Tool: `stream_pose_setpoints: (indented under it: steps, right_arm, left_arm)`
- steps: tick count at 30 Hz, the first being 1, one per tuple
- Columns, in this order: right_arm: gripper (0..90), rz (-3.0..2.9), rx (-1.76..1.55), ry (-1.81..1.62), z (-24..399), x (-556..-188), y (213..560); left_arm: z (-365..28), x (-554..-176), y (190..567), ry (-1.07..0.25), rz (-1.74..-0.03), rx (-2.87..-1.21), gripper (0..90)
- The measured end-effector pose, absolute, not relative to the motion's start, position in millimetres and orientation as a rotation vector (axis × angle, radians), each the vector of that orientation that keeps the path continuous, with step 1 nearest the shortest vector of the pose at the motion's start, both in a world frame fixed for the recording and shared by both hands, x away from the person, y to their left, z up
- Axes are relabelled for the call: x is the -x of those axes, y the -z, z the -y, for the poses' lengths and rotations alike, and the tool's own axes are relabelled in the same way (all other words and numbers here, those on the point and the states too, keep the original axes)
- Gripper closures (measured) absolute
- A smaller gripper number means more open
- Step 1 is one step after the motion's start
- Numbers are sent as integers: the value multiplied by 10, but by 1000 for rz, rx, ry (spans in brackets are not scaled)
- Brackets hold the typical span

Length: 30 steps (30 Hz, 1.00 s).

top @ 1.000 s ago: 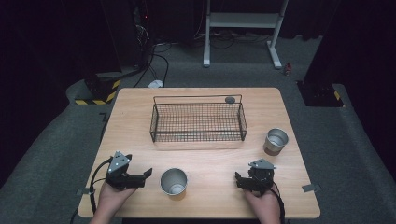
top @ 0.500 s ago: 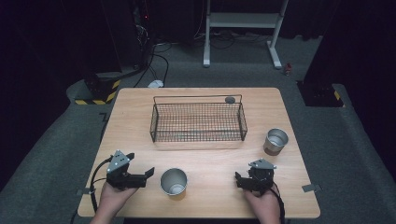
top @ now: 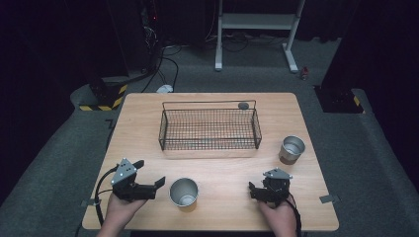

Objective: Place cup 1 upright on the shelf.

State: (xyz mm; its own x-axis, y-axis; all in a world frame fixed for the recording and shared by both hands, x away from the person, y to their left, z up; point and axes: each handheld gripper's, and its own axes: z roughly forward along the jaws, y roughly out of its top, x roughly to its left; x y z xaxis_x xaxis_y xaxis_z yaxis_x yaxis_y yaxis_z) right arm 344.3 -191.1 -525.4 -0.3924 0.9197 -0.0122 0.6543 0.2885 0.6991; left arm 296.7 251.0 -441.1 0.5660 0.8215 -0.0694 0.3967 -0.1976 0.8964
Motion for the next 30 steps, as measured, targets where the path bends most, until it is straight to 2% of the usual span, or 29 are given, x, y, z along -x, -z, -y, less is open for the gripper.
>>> stream_pose_setpoints:
  steps: [30]
  right_arm:
    - [95, -2148, -1412, -865, 1911, -3443, 5254]
  left_arm:
    - [-1975, -2722, 4301, -426, -807, -1825, 4]
